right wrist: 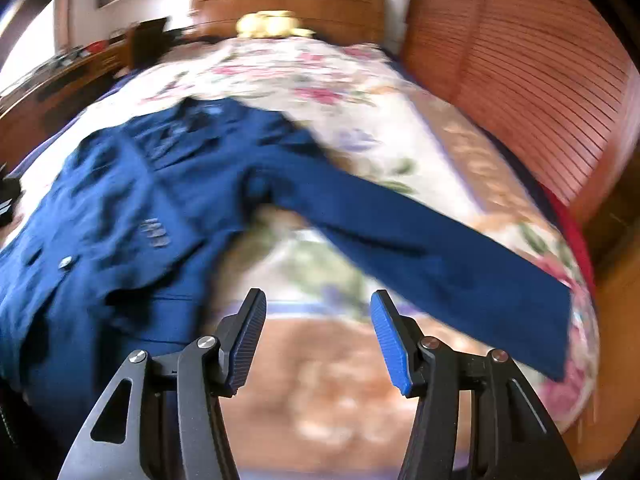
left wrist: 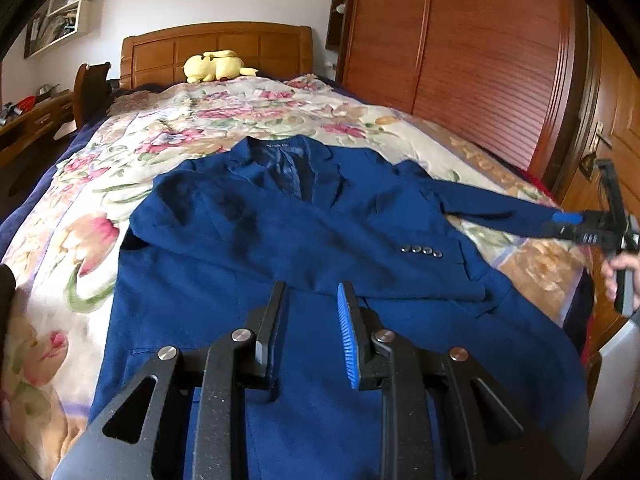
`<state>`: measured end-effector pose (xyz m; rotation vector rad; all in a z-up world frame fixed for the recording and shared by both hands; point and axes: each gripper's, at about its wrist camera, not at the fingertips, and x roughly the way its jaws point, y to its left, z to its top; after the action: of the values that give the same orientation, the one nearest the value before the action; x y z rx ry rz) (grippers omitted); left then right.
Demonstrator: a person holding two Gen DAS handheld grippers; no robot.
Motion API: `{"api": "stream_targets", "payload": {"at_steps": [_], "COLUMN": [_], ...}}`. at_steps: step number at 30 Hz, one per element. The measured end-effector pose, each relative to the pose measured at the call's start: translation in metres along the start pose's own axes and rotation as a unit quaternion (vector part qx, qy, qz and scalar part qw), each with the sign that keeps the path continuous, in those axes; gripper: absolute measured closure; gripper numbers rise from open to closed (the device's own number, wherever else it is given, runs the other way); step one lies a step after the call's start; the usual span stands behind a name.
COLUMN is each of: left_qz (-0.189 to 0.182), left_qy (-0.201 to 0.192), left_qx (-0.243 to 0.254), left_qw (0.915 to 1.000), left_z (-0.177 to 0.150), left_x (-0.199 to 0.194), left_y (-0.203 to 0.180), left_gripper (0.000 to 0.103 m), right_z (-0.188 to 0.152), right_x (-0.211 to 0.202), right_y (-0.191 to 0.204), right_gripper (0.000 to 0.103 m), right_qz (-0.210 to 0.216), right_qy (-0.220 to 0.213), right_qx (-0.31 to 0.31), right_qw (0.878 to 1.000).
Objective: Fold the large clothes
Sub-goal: 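Grasp the buttoned sleeve cuff with the right tool and pull it outward flat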
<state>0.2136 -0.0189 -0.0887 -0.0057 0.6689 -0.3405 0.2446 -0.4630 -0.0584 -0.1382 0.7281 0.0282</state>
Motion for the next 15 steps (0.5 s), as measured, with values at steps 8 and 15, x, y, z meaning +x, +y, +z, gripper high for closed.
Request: {"api": "stream_targets", "payload": {"at_steps": [8,15], "left_qz": [-0.002,0.0], "left_qy": [0.015,0.032], "left_qx": [0.019,0.037], "left_qw": [0.9997,0.9988], "left_z": [-0.002,-0.008], "left_x": [0.016,0.026], "left_y": [-0.018,-0.027], "left_gripper": [0.077,0.077], "right_z": [-0.01,-0.015], "right_x": [0.004,0.015], "right_y": [-0.078,-0.126], "right_gripper": [0.047,0.047], "right_qz": [-0.068,-0.115], "right_qy": [0.028,0.057], "right_qx": [0.053,0.108], "right_qw": [0.996,0.986]}}
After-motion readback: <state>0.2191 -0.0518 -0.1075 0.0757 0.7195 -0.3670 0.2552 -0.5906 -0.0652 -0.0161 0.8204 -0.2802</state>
